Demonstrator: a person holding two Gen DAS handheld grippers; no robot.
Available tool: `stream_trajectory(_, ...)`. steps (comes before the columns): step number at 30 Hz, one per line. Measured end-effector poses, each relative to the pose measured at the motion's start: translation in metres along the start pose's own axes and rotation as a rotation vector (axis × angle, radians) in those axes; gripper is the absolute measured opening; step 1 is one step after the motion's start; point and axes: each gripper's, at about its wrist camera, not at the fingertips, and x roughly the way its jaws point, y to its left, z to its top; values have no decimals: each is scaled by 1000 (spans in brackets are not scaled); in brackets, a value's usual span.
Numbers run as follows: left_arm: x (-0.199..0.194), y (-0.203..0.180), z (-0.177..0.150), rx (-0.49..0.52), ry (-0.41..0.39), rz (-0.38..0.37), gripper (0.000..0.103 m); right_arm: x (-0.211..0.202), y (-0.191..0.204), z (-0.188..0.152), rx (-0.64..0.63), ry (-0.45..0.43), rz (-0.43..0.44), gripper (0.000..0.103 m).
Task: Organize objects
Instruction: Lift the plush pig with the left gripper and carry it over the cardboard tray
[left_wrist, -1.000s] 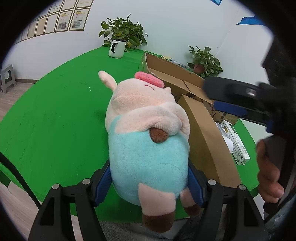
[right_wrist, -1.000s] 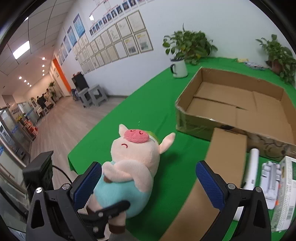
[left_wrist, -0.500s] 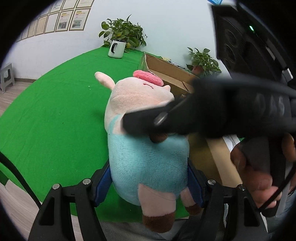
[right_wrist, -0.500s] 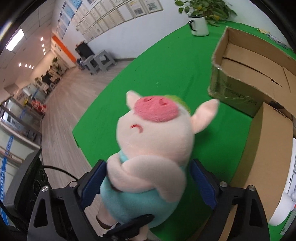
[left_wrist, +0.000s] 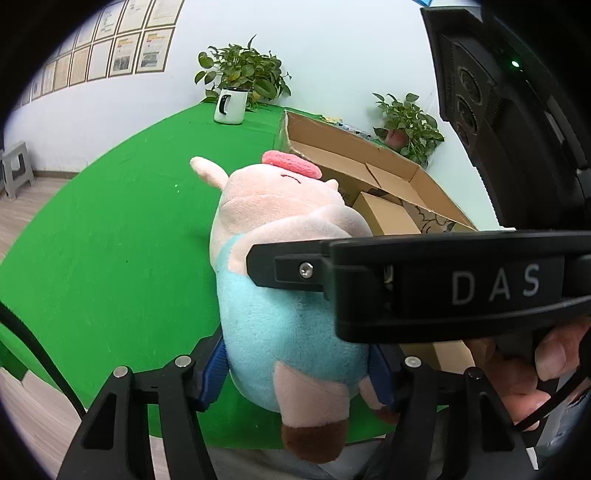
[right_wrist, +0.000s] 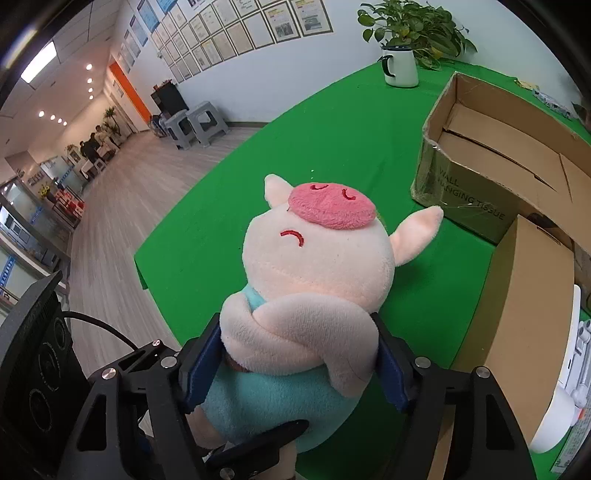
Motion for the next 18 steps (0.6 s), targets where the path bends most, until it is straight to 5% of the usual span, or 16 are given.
stream_trajectory(8,-26,-41,24,112,-72,37,63,-52,-14,6,-6,-148,23,69)
stream_trajectory(18,-47,-121,105,318,-229,-16,63,-183,-47,38,8,-409,-45,69)
